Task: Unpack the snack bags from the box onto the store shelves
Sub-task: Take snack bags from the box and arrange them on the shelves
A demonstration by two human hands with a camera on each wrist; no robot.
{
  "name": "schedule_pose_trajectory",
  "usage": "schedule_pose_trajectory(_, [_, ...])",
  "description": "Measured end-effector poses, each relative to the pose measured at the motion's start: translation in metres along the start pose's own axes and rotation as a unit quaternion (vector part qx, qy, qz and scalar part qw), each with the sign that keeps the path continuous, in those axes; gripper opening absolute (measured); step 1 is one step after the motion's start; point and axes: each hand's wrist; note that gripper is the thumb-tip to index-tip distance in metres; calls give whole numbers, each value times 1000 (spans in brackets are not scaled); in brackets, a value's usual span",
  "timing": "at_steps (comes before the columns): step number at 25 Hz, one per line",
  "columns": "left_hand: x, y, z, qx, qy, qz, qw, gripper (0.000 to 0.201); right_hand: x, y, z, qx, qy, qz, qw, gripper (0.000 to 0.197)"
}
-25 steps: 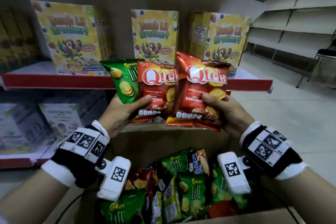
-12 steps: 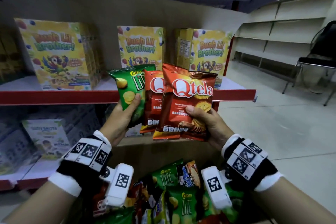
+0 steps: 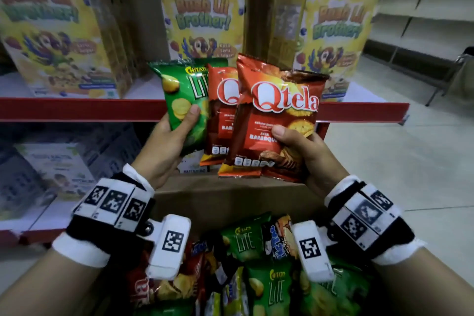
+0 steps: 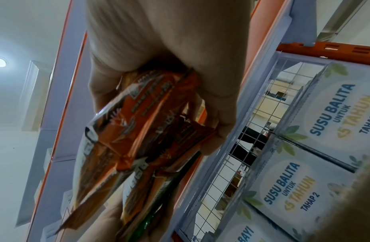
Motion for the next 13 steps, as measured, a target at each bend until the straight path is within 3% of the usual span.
schedule_pose_trajectory(2, [8, 5, -6, 13, 20, -13, 1000, 32, -6, -7, -10, 7, -19, 1, 1000, 54])
schedule_pose_trajectory(6, [53, 1, -11, 33, 88, -20, 995, 38, -46, -30, -25, 23, -76, 4, 997, 56])
schedule_pose_trajectory(13, [182, -30, 6, 50, 184, -24, 981, 55, -172, -71, -14, 35, -135, -3, 990, 56])
Point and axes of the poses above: each hand's wrist, its own z-axis away from the middle knuckle, its own y-axis out of the back of the hand, x = y × z, and after that the axes turned 6 degrees about y, right-handed
